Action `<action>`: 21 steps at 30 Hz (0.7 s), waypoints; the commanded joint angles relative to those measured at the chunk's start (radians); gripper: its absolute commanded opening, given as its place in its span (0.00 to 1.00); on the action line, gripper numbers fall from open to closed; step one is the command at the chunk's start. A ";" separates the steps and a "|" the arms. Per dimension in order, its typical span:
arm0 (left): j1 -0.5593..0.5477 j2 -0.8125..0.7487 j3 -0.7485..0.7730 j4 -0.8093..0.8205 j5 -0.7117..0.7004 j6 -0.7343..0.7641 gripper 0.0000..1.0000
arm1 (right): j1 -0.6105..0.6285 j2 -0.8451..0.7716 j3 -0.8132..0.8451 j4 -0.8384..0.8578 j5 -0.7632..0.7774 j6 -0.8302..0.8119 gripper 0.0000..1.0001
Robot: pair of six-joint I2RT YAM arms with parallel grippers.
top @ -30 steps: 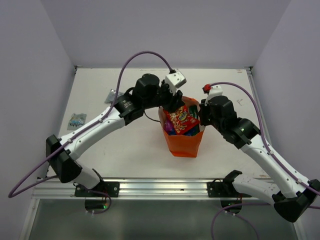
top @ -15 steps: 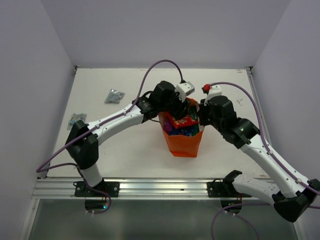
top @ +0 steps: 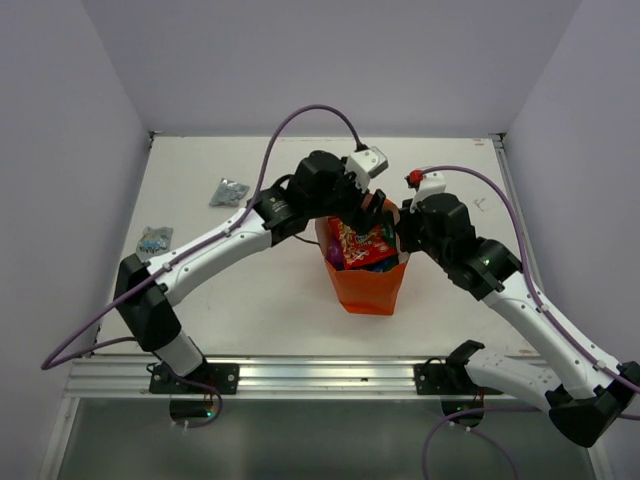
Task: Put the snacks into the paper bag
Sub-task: Place the snack in the paper bag.
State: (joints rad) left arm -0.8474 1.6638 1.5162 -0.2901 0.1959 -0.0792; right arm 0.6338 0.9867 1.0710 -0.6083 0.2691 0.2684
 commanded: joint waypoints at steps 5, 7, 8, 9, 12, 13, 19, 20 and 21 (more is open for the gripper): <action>-0.024 -0.154 0.081 -0.134 -0.116 -0.149 0.78 | 0.001 -0.026 0.009 0.078 -0.013 -0.001 0.00; -0.032 -0.150 0.078 -0.171 -0.138 -0.184 0.76 | 0.001 -0.025 0.009 0.076 -0.013 -0.001 0.00; -0.033 -0.142 0.070 -0.193 -0.156 -0.189 0.75 | 0.001 -0.026 0.009 0.074 -0.011 -0.001 0.00; -0.035 -0.136 0.050 -0.198 -0.164 -0.192 0.73 | 0.001 -0.026 0.009 0.073 -0.010 -0.001 0.00; -0.038 -0.095 0.030 -0.218 -0.135 -0.206 0.65 | 0.001 -0.023 0.010 0.070 -0.011 -0.001 0.00; -0.038 -0.076 0.032 -0.224 -0.127 -0.212 0.60 | 0.003 -0.022 0.012 0.068 -0.013 -0.001 0.00; -0.058 0.016 0.032 -0.225 -0.099 -0.223 0.56 | 0.001 -0.029 0.014 0.067 -0.013 -0.005 0.00; -0.058 0.039 0.032 -0.206 -0.080 -0.225 0.55 | 0.001 -0.029 0.012 0.065 -0.013 -0.003 0.00; -0.061 0.050 0.030 -0.195 -0.070 -0.226 0.54 | 0.001 -0.029 0.012 0.067 -0.014 -0.003 0.00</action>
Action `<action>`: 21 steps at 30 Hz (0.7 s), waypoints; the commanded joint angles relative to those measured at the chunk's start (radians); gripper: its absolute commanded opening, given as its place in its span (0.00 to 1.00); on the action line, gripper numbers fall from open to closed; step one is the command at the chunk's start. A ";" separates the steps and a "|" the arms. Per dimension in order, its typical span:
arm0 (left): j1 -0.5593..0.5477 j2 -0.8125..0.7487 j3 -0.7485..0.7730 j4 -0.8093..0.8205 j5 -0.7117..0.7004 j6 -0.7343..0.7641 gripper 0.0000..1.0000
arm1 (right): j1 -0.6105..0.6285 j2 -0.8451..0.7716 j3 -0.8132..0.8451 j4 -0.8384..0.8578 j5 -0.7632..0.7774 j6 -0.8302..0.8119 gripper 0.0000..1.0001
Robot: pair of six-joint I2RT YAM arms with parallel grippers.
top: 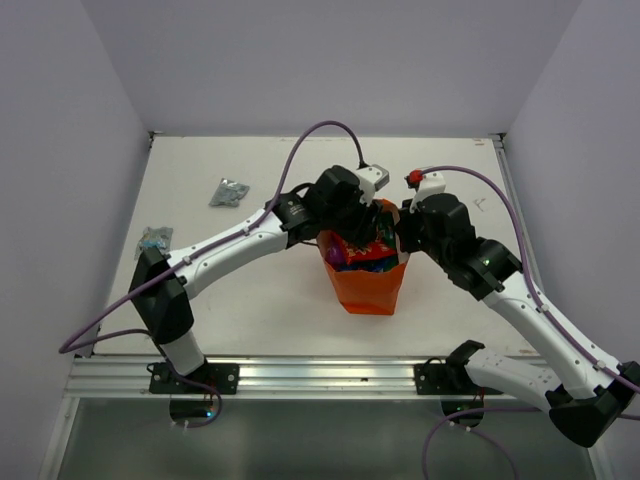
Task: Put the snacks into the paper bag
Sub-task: Place the snack in the paper bag.
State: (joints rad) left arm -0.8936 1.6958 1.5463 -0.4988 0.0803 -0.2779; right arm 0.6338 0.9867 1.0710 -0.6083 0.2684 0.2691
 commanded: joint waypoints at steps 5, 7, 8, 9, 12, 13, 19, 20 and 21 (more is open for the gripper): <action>-0.033 0.051 0.017 0.065 0.088 -0.030 0.50 | 0.001 -0.043 0.012 0.065 -0.014 -0.004 0.00; -0.039 0.009 0.021 0.098 0.069 -0.018 0.50 | 0.003 -0.052 0.010 0.062 -0.008 -0.007 0.00; -0.039 -0.007 0.031 0.106 0.040 -0.014 0.51 | 0.001 -0.054 0.012 0.062 -0.005 -0.007 0.00; -0.038 -0.021 0.037 0.108 0.024 -0.006 0.51 | 0.001 -0.054 0.012 0.061 -0.003 -0.007 0.00; -0.038 -0.082 0.075 0.114 -0.020 0.017 0.57 | 0.001 -0.048 0.020 0.056 -0.009 -0.011 0.00; -0.038 -0.096 0.084 0.114 -0.034 0.025 0.62 | 0.001 -0.048 0.020 0.058 -0.009 -0.011 0.00; 0.002 -0.182 0.195 0.030 -0.145 0.031 0.79 | 0.001 -0.042 0.017 0.061 -0.006 -0.013 0.00; 0.015 -0.188 0.213 0.017 -0.180 0.031 0.81 | 0.001 -0.040 0.017 0.062 -0.008 -0.013 0.00; 0.042 -0.196 0.219 0.008 -0.195 0.031 0.87 | 0.001 -0.040 0.015 0.064 -0.009 -0.013 0.00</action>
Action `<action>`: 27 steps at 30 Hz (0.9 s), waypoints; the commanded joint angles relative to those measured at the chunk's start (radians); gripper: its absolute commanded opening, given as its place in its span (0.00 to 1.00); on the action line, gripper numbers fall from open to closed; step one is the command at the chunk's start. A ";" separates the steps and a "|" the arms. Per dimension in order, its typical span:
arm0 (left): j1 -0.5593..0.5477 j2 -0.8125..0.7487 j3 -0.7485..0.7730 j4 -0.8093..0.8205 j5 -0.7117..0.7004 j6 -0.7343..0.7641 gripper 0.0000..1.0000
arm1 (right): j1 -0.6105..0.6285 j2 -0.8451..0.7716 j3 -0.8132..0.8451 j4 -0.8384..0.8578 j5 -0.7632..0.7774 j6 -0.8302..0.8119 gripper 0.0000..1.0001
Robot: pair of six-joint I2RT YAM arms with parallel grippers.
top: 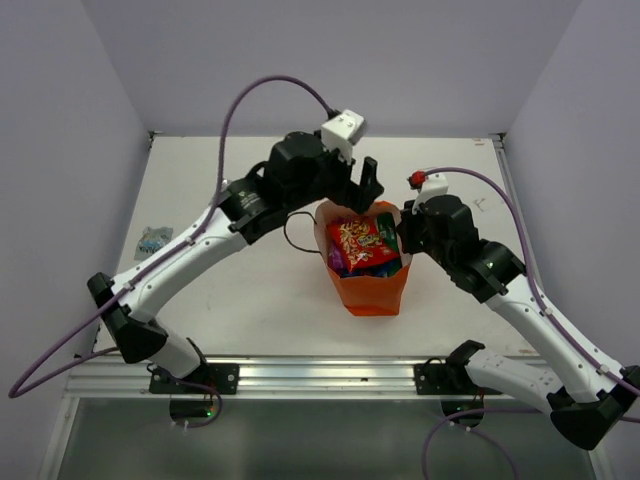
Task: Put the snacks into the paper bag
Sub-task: Place the snack in the paper bag, then pick up the snack from the center of the board.
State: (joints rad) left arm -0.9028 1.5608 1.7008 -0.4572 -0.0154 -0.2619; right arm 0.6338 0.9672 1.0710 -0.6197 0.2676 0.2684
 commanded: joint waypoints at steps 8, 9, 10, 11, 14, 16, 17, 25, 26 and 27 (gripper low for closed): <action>0.397 -0.094 0.060 -0.158 -0.038 0.015 1.00 | 0.003 -0.033 0.000 0.077 -0.030 -0.024 0.00; 0.438 -0.094 0.040 -0.161 -0.034 0.013 1.00 | 0.003 -0.032 -0.003 0.078 -0.039 -0.026 0.00; 0.480 -0.091 -0.008 -0.150 -0.005 0.006 1.00 | 0.001 -0.030 -0.005 0.077 -0.042 -0.028 0.00; 0.572 -0.091 -0.041 -0.141 0.011 -0.011 1.00 | 0.001 -0.028 -0.008 0.077 -0.042 -0.028 0.00; 0.697 -0.113 -0.223 -0.016 0.121 -0.117 1.00 | 0.001 -0.033 -0.019 0.090 -0.041 -0.029 0.00; 0.784 -0.119 -0.353 0.087 0.127 -0.200 1.00 | 0.001 -0.041 -0.026 0.101 -0.045 -0.026 0.00; 0.806 -0.117 -0.390 0.118 0.127 -0.224 0.99 | 0.001 -0.039 -0.028 0.107 -0.050 -0.026 0.00; 0.952 -0.053 -0.619 0.360 0.020 -0.516 0.97 | 0.003 -0.041 -0.028 0.115 -0.087 -0.024 0.00; 0.955 -0.041 -0.630 0.376 0.019 -0.543 0.95 | 0.001 -0.039 -0.026 0.115 -0.088 -0.024 0.00; 0.956 -0.013 -0.642 0.405 -0.012 -0.587 0.95 | 0.001 -0.038 -0.026 0.115 -0.090 -0.024 0.00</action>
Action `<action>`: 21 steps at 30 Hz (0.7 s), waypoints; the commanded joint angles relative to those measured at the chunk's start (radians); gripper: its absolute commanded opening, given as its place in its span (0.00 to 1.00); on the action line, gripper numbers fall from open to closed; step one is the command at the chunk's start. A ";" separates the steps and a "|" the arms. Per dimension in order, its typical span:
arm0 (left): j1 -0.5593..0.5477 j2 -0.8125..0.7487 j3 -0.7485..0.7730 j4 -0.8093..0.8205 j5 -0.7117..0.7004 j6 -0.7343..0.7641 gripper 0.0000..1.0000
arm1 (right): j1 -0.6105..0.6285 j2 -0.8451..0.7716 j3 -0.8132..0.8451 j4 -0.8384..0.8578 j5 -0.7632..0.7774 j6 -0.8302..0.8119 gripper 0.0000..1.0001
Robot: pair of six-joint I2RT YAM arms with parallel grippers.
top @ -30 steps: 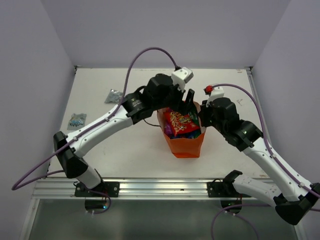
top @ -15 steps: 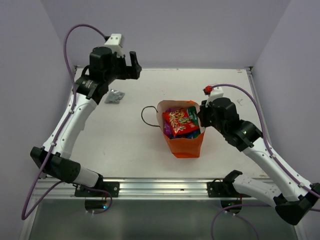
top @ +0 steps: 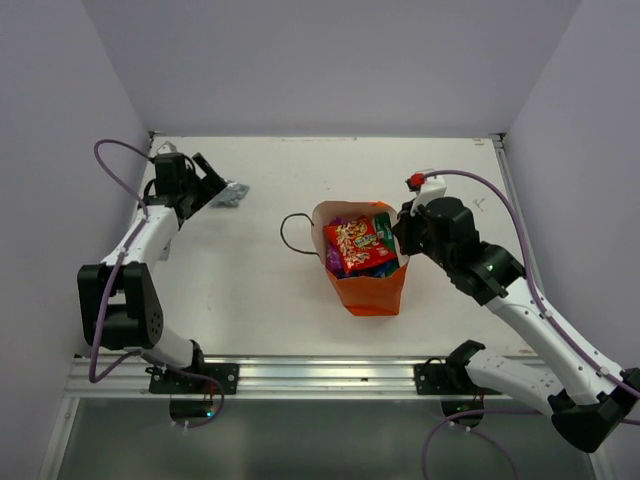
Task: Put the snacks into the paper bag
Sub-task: Pick up the snack from the center of the board.
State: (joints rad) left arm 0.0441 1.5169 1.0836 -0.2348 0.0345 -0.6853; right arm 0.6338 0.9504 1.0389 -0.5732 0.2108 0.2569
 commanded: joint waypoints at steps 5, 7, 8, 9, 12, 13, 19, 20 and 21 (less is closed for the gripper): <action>0.014 0.127 -0.057 0.281 -0.105 -0.334 0.88 | 0.003 -0.024 0.001 0.075 -0.037 -0.011 0.00; 0.014 0.175 -0.070 0.339 -0.105 -0.376 0.86 | 0.001 -0.021 0.003 0.072 -0.039 -0.011 0.00; 0.013 0.190 -0.068 0.351 -0.108 -0.400 0.85 | 0.001 -0.018 0.003 0.072 -0.040 -0.013 0.00; 0.013 0.219 -0.068 0.365 -0.114 -0.417 0.85 | 0.001 -0.013 0.003 0.072 -0.039 -0.013 0.00; 0.013 0.253 -0.088 0.409 -0.151 -0.467 0.82 | 0.001 -0.001 0.010 0.067 -0.039 -0.015 0.00; 0.011 0.259 -0.093 0.428 -0.157 -0.470 0.82 | 0.003 0.001 0.012 0.068 -0.037 -0.015 0.00; 0.000 0.342 -0.067 0.462 -0.163 -0.477 0.80 | 0.001 0.027 0.023 0.068 -0.036 -0.018 0.00; -0.001 0.354 -0.067 0.469 -0.160 -0.484 0.78 | 0.001 0.030 0.024 0.068 -0.039 -0.018 0.00; -0.001 0.373 -0.065 0.477 -0.159 -0.487 0.77 | 0.001 0.033 0.026 0.068 -0.037 -0.018 0.00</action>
State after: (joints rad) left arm 0.0490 1.8500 0.9947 0.1570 -0.0906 -1.1366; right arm 0.6338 0.9699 1.0386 -0.5514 0.1905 0.2550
